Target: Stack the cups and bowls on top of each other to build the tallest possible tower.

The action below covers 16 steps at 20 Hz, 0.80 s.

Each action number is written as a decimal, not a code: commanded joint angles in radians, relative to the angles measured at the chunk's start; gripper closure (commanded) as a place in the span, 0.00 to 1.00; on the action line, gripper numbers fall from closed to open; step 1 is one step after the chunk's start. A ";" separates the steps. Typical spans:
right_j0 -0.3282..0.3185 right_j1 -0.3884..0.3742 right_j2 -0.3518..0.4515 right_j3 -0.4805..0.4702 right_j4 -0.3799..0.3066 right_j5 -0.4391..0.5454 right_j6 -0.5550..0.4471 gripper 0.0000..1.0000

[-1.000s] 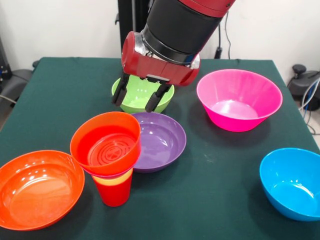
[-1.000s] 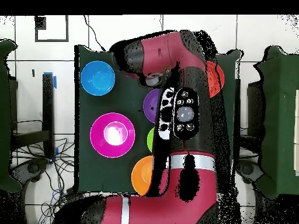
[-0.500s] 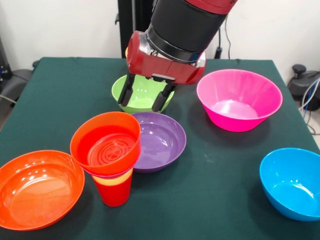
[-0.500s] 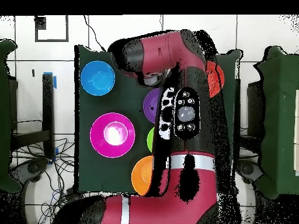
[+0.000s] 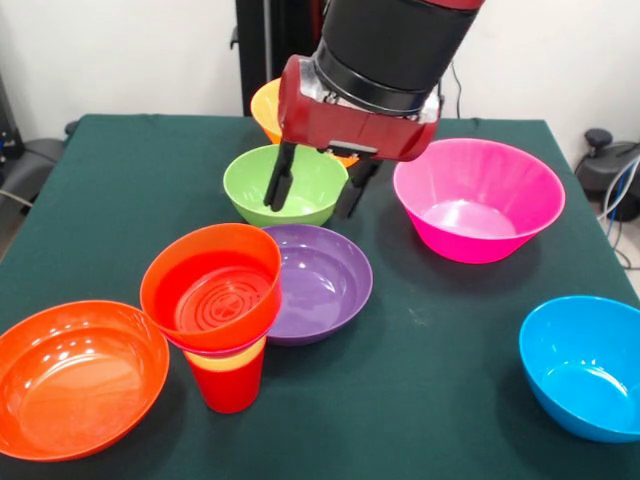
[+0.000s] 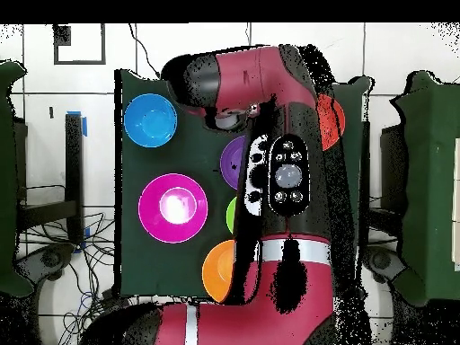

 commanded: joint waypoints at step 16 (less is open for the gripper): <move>-0.072 -0.045 0.113 0.363 0.246 -0.274 0.039 0.00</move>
